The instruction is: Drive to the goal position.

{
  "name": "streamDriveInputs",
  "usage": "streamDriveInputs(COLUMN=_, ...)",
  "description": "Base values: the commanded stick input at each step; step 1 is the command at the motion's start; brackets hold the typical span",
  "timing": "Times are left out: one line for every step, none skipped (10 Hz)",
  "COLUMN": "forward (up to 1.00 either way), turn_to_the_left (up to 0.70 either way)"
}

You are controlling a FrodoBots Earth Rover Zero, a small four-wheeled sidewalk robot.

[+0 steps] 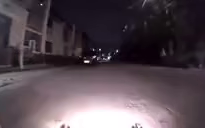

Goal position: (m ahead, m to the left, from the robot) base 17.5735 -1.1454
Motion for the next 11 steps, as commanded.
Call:
streamDriveInputs(forward=1.0, turn_to_the_left=0.0)
streamDriveInputs(forward=1.0, turn_to_the_left=-0.17)
streamDriveInputs(forward=1.0, turn_to_the_left=-0.4)
streamDriveInputs(forward=1.0, turn_to_the_left=-0.4)
streamDriveInputs(forward=1.0, turn_to_the_left=0.0)
streamDriveInputs(forward=1.0, turn_to_the_left=0.0)
streamDriveInputs(forward=1.0, turn_to_the_left=0.0)
streamDriveInputs(forward=1.0, turn_to_the_left=0.0)
streamDriveInputs(forward=1.0, turn_to_the_left=0.0)
streamDriveInputs(forward=1.0, turn_to_the_left=0.0)
streamDriveInputs(forward=1.0, turn_to_the_left=0.0)
